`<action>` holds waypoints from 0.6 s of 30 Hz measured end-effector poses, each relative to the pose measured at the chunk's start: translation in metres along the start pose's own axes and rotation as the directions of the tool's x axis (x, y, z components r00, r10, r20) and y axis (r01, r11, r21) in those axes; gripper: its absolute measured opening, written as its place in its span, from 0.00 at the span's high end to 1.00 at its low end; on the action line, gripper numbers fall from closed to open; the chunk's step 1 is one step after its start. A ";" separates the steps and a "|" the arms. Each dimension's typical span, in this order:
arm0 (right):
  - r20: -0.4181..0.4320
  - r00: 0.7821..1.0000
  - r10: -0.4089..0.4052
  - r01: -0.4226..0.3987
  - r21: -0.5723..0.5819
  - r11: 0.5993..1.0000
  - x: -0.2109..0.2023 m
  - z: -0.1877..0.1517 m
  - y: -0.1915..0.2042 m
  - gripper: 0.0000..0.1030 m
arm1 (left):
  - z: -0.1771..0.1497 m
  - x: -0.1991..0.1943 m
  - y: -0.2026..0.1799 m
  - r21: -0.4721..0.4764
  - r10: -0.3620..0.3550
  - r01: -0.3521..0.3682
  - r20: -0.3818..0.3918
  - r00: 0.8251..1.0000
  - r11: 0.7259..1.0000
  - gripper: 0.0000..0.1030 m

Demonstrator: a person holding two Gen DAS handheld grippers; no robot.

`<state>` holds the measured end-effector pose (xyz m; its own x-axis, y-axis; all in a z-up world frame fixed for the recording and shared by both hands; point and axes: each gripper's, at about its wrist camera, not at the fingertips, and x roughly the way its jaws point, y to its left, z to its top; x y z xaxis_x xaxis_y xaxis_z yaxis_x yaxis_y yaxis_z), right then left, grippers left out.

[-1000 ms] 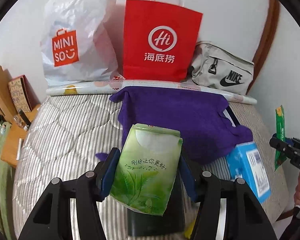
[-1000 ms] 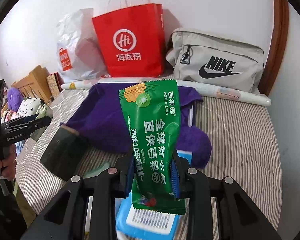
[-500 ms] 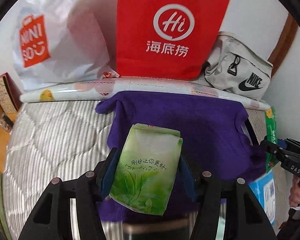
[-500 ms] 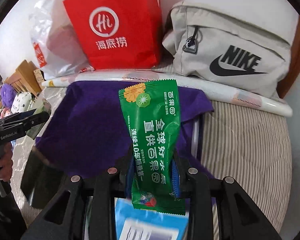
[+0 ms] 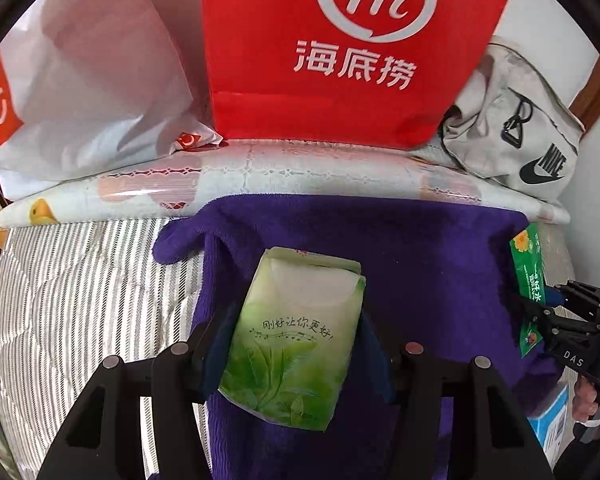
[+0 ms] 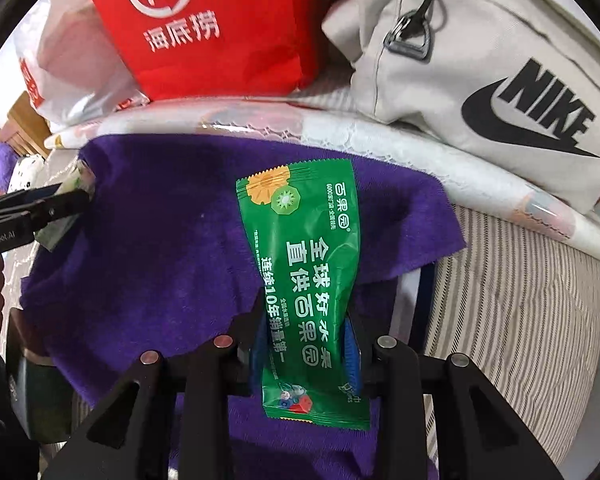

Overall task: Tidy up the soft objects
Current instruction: 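Lower both packs onto the purple towel and open both tools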

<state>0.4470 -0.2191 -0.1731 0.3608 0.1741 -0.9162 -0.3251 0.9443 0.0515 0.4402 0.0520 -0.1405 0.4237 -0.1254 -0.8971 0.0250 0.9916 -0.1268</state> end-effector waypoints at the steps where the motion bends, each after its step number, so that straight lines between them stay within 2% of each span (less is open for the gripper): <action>1: -0.003 1.000 0.003 -0.003 0.004 1.000 0.002 0.002 -0.001 0.67 | 0.001 0.002 0.000 -0.002 -0.005 0.005 -0.001 1.000 1.000 0.45; 4: -0.022 1.000 0.019 -0.019 0.005 1.000 0.010 0.005 -0.001 0.61 | 0.002 0.008 0.000 -0.007 -0.010 0.010 -0.008 1.000 1.000 0.45; 8: -0.028 0.999 0.028 -0.028 -0.003 1.000 0.013 0.007 -0.001 0.38 | 0.006 0.014 0.000 -0.021 -0.037 0.037 -0.030 0.999 0.999 0.42; 9: -0.025 0.999 0.027 -0.027 -0.006 1.000 0.012 0.008 -0.001 0.35 | 0.008 0.015 -0.001 -0.019 -0.036 0.035 -0.032 0.999 0.999 0.40; 12: -0.013 1.000 0.004 -0.004 -0.015 1.000 0.009 0.009 0.000 0.33 | 0.008 0.010 -0.004 -0.002 -0.019 0.019 -0.009 1.000 1.000 0.31; 18: 0.016 1.000 -0.021 0.021 -0.008 1.000 -0.010 0.008 0.001 0.31 | 0.004 -0.010 -0.003 -0.004 -0.008 0.008 0.026 1.000 1.000 0.31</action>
<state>0.4502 -0.2174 -0.1611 0.3818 0.1584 -0.9106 -0.3244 0.9455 0.0285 0.4392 0.0502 -0.1297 0.4472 -0.1325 -0.8845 0.0250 0.9904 -0.1357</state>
